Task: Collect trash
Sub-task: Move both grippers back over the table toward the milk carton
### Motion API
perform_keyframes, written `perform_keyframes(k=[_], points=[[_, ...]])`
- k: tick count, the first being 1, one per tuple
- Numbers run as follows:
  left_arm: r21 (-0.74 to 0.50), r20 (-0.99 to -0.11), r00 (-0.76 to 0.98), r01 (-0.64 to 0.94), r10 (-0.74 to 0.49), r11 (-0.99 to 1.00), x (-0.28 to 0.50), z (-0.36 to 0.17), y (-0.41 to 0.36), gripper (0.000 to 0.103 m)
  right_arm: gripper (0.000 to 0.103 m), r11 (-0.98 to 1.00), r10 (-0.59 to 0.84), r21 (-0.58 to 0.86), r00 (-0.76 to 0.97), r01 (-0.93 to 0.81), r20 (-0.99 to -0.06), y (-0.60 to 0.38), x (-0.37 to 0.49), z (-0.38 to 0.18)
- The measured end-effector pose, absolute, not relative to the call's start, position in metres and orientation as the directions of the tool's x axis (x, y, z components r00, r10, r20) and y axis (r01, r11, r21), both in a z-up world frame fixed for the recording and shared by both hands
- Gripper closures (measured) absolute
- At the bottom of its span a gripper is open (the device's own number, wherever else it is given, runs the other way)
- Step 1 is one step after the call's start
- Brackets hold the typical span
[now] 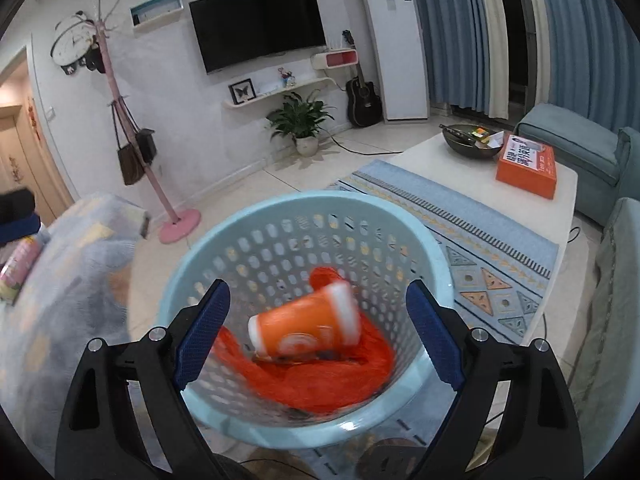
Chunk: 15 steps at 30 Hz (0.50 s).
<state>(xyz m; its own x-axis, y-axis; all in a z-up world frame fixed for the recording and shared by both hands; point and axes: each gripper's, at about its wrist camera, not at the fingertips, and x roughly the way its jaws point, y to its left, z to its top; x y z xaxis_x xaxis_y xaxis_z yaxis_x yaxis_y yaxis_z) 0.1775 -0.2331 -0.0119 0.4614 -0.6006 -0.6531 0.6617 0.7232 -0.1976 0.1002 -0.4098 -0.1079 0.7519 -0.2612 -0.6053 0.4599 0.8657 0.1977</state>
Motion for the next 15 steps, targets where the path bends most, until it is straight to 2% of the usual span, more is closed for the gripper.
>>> perform_keyframes(k=[9, 15], points=[[-0.184, -0.63, 0.564, 0.559, -0.533, 0.809, 0.168, 0.001, -0.15, 0.042, 0.018, 0.9, -0.183, 0.22, 0.785, 0.375, -0.592, -0.36, 0.103, -0.091], [-0.139, -0.602, 0.711, 0.355, -0.363, 0.925, 0.182, 0.019, -0.052, 0.042, 0.018, 0.939, -0.135, 0.188, 0.81, 0.289, -0.57, -0.311, 0.11, -0.075]])
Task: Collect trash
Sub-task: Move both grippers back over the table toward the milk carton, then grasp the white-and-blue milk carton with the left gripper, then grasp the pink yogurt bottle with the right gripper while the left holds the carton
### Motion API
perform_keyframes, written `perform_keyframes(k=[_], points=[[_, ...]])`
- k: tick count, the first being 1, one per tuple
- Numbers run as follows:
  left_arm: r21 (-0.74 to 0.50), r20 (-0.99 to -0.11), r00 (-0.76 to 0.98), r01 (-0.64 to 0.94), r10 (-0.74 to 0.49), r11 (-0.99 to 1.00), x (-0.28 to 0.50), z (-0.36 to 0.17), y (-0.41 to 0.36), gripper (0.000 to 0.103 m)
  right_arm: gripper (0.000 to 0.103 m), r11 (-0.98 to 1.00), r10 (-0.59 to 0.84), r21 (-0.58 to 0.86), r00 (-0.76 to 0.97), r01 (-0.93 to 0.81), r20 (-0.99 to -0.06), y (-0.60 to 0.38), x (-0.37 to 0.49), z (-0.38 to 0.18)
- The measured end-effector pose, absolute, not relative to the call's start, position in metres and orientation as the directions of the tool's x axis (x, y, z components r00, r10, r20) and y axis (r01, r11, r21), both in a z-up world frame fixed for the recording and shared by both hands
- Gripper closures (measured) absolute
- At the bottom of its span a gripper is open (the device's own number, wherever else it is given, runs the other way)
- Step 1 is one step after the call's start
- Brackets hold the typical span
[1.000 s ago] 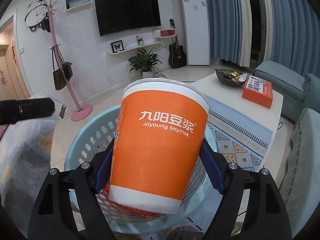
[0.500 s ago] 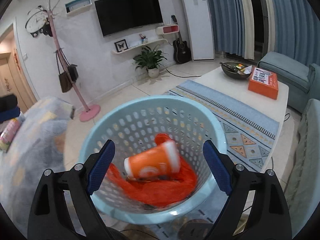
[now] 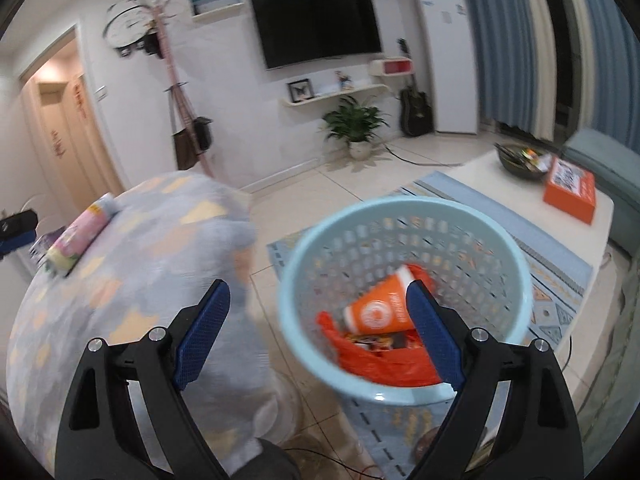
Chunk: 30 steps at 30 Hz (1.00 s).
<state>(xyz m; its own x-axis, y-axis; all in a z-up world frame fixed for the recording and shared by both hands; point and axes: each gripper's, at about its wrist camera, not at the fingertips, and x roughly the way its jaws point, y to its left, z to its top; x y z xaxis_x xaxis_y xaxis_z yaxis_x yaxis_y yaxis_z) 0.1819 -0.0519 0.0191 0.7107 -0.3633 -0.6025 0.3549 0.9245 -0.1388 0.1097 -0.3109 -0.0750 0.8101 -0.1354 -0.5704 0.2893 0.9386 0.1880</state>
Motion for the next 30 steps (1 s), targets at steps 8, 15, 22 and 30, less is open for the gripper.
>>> perform_keyframes(k=[8, 15, 22, 30], points=[[-0.104, -0.608, 0.792, -0.008, -0.057, 0.995, 0.263, 0.014, 0.06, 0.033, 0.018, 0.956, -0.018, 0.235, 0.834, 0.176, -0.551, -0.254, 0.117, -0.058], [-0.105, -0.69, 0.723, -0.051, -0.036, 0.993, 0.311, -0.022, 0.076, 0.033, 0.018, 0.974, 0.029, 0.204, 0.837, 0.099, -0.546, -0.217, 0.127, -0.043], [-0.16, -0.657, 0.748, -0.021, -0.091, 0.987, 0.288, -0.026, 0.101, 0.049, 0.017, 0.977, 0.08, 0.211, 0.835, 0.044, -0.545, -0.19, 0.147, -0.029], [-0.265, -0.566, 0.807, 0.014, -0.167, 0.964, 0.198, -0.016, 0.131, 0.05, 0.018, 0.977, 0.19, 0.188, 0.827, -0.104, -0.529, -0.123, 0.187, -0.001]])
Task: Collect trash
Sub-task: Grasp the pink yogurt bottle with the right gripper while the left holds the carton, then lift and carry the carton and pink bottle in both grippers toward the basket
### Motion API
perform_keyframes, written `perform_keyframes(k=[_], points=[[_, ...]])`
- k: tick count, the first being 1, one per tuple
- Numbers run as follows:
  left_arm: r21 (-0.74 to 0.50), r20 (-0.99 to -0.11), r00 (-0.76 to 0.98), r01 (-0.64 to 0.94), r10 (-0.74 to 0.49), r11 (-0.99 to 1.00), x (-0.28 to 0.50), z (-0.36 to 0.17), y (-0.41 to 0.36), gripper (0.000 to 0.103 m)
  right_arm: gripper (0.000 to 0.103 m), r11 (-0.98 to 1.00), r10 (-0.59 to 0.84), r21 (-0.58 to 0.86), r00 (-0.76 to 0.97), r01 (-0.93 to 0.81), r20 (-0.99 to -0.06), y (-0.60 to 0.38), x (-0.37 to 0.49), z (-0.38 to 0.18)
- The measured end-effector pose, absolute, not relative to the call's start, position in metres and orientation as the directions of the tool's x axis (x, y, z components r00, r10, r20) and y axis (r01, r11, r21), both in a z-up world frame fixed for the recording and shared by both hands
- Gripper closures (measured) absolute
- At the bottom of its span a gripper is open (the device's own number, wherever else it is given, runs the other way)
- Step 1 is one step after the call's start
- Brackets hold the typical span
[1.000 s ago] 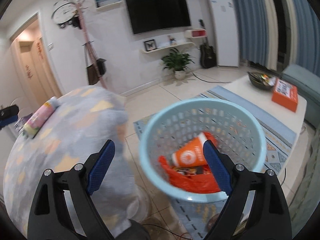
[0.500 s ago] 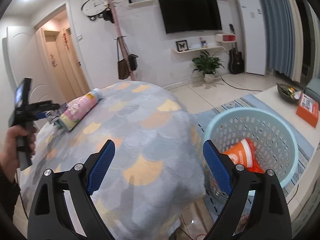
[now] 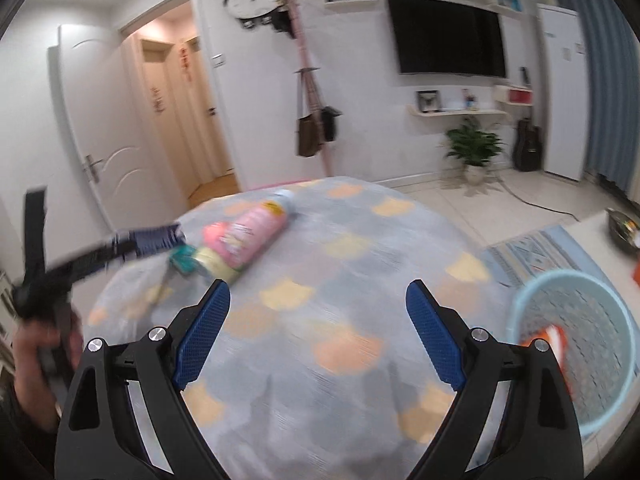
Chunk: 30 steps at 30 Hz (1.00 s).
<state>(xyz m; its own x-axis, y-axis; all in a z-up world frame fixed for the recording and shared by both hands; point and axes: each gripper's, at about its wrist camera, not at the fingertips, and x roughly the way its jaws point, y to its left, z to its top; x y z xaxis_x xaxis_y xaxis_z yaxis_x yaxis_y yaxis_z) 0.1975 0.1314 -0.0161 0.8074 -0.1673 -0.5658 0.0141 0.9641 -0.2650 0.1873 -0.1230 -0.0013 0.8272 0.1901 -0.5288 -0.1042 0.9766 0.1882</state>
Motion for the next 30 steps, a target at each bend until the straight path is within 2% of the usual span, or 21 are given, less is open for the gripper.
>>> perform_keyframes(k=[3, 8, 14, 18, 23, 24, 25, 26, 27, 30], points=[[-0.294, -0.572, 0.798, 0.017, -0.19, 0.956, 0.173, -0.029, 0.137, 0.051, 0.018, 0.973, 0.215, 0.188, 0.807, -0.132, -0.55, -0.094, 0.214, 0.003], [-0.272, -0.552, 0.814, 0.031, -0.182, 0.962, 0.148, -0.043, 0.138, 0.051, 0.018, 0.966, 0.237, 0.232, 0.749, -0.114, -0.619, -0.054, 0.262, -0.003], [-0.277, -0.569, 0.797, 0.046, -0.203, 0.96, 0.149, -0.06, 0.142, 0.05, 0.018, 0.976, 0.158, 0.22, 0.674, 0.007, -0.722, -0.021, 0.326, -0.028], [-0.284, -0.578, 0.786, 0.055, -0.217, 0.957, 0.153, -0.064, 0.143, 0.05, 0.018, 0.966, 0.176, 0.255, 0.629, 0.037, -0.757, -0.014, 0.35, -0.046], [-0.276, -0.585, 0.782, 0.057, -0.215, 0.959, 0.154, -0.065, 0.141, 0.05, 0.019, 0.982, 0.122, 0.183, 0.613, 0.038, -0.78, 0.001, 0.362, -0.065], [-0.274, -0.585, 0.783, 0.058, -0.214, 0.96, 0.152, -0.065, 0.141, 0.05, 0.022, 0.987, 0.104, 0.157, 0.617, 0.033, -0.78, 0.003, 0.359, -0.066], [-0.268, -0.582, 0.785, 0.059, -0.211, 0.962, 0.151, -0.064, 0.141, 0.05, 0.03, 0.99, 0.089, 0.138, 0.624, 0.031, -0.777, 0.005, 0.355, -0.066], [-0.263, -0.581, 0.787, 0.059, -0.207, 0.963, 0.15, -0.064, 0.14, 0.05, 0.049, 0.992, 0.07, 0.118, 0.63, 0.036, -0.774, 0.005, 0.351, -0.066], [-0.256, -0.58, 0.789, 0.057, -0.201, 0.965, 0.149, -0.064, 0.138, 0.051, 0.055, 0.995, 0.043, 0.092, 0.636, 0.044, -0.77, 0.005, 0.347, -0.065], [-0.254, -0.566, 0.802, 0.051, -0.192, 0.966, 0.144, -0.062, 0.138, 0.051, 0.056, 0.99, 0.094, 0.138, 0.641, 0.02, -0.761, -0.007, 0.332, -0.064]])
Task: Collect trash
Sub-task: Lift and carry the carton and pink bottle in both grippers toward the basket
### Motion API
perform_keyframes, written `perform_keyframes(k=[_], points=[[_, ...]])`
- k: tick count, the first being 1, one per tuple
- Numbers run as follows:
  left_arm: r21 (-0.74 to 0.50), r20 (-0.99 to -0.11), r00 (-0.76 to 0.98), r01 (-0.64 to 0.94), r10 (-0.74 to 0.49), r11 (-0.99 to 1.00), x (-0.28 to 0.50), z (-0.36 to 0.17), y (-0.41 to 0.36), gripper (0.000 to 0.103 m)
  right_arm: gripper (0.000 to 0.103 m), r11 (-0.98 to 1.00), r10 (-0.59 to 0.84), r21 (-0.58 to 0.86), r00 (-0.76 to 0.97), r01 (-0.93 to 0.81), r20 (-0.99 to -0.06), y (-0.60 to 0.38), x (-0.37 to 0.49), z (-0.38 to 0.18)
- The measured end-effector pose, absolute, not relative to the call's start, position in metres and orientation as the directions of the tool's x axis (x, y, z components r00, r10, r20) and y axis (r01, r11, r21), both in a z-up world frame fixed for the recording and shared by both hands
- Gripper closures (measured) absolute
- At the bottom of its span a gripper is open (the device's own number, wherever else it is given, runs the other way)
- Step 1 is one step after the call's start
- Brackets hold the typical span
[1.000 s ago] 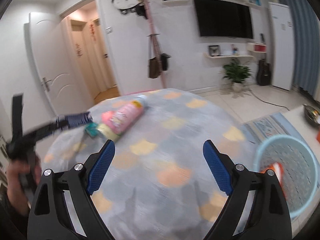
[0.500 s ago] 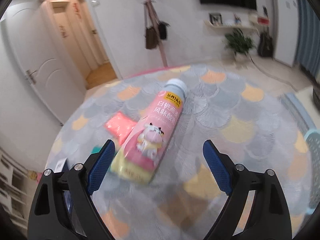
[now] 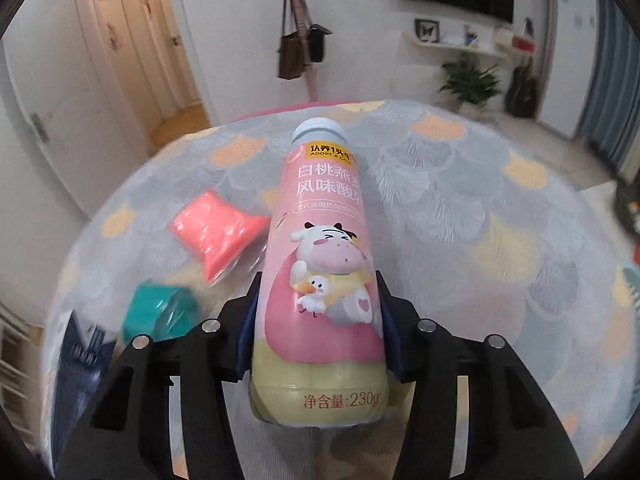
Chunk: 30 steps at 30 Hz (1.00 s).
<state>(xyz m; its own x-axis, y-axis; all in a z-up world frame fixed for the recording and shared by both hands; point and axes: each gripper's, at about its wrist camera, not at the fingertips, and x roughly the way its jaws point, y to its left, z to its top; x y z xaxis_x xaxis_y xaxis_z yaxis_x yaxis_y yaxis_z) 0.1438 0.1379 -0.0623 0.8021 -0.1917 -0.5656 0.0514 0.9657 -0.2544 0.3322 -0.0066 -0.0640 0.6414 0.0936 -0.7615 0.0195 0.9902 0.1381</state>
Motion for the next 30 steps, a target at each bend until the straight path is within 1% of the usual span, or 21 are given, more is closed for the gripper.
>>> perform_keyframes(k=[3, 5, 8, 13, 16, 20, 23, 25, 27, 30], points=[[-0.24, -0.539, 0.824, 0.052, -0.177, 0.969, 0.137, -0.058, 0.137, 0.051, 0.056, 0.979, 0.138, 0.203, 0.642, 0.027, -0.754, -0.025, 0.31, -0.061], [-0.195, -0.498, 0.853, 0.065, -0.156, 0.979, 0.125, -0.053, 0.132, 0.051, 0.056, 0.962, 0.197, 0.271, 0.664, 0.009, -0.721, -0.038, 0.283, -0.055], [-0.128, -0.453, 0.883, 0.072, -0.122, 0.989, 0.107, -0.047, 0.123, 0.051, 0.056, 0.962, 0.205, 0.274, 0.7, -0.014, -0.684, -0.046, 0.252, -0.046], [-0.103, -0.453, 0.884, 0.078, -0.117, 0.992, 0.088, -0.048, 0.117, 0.051, 0.056, 0.95, 0.248, 0.31, 0.695, -0.037, -0.676, -0.056, 0.202, -0.045], [-0.104, -0.453, 0.884, 0.073, -0.112, 0.992, 0.08, -0.045, 0.118, 0.051, 0.056, 0.955, 0.246, 0.292, 0.704, -0.057, -0.666, -0.056, 0.184, -0.041], [-0.098, -0.437, 0.894, 0.064, -0.101, 0.993, 0.072, -0.033, 0.121, 0.051, 0.056, 0.972, 0.206, 0.219, 0.762, -0.085, -0.614, -0.057, 0.166, -0.026], [-0.102, -0.428, 0.897, 0.07, -0.107, 0.992, 0.068, -0.026, 0.12, 0.051, 0.056, 0.971, 0.218, 0.211, 0.779, -0.112, -0.588, -0.059, 0.159, -0.017], [-0.089, -0.429, 0.897, 0.074, -0.105, 0.993, 0.066, -0.023, 0.117, 0.051, 0.056, 0.975, 0.212, 0.185, 0.777, -0.125, -0.593, -0.057, 0.155, -0.018], [-0.078, -0.431, 0.896, 0.078, -0.104, 0.994, 0.063, -0.022, 0.113, 0.051, 0.056, 0.978, 0.204, 0.157, 0.755, -0.135, -0.623, -0.053, 0.151, -0.027], [-0.068, -0.439, 0.893, 0.079, -0.101, 0.995, 0.061, -0.023, 0.11, 0.051, 0.056, 0.977, 0.211, 0.16, 0.71, -0.139, -0.671, -0.055, 0.146, -0.043]])
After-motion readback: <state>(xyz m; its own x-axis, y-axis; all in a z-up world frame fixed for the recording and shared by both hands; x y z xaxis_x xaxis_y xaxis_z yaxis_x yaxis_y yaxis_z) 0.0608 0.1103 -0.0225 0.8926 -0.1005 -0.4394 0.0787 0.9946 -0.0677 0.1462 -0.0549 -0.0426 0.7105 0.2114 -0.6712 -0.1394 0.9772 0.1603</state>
